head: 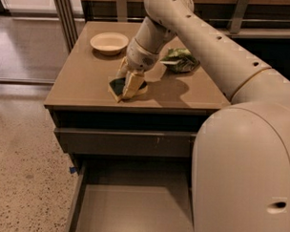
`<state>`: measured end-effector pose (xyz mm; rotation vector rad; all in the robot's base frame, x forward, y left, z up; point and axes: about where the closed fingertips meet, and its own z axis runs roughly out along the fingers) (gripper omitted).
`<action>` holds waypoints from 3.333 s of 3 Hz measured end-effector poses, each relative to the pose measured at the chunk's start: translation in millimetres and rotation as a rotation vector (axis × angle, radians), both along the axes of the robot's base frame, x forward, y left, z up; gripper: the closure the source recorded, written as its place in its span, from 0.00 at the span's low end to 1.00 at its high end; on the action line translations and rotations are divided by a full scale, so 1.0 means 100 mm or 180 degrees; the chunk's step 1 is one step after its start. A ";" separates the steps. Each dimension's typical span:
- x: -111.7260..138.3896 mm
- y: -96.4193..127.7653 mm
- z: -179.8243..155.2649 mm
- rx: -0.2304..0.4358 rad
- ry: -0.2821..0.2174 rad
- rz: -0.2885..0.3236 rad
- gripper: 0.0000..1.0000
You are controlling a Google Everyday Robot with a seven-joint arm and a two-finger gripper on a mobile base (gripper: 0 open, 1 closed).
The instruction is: Place sponge into middle drawer
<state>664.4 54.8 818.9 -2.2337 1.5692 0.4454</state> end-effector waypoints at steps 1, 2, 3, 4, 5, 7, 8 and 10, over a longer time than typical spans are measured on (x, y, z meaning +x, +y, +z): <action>0.00 0.00 0.00 0.0000 0.0000 0.0000 0.89; 0.00 0.00 0.00 0.0000 0.0000 0.0000 1.00; 0.00 0.00 0.00 0.0000 0.0000 0.0000 0.98; 0.00 0.03 0.00 0.0056 0.0001 0.0032 1.00; -0.05 0.09 0.06 0.0193 0.0004 0.0135 1.00; -0.34 0.05 0.36 0.0351 -0.0115 0.0228 1.00; -0.54 0.03 0.47 0.0358 -0.0160 0.0255 1.00; -0.92 -0.04 0.56 0.0404 -0.0226 0.0278 1.00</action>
Offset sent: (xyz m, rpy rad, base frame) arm 0.0000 0.0000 0.0000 0.0000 0.0000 0.0000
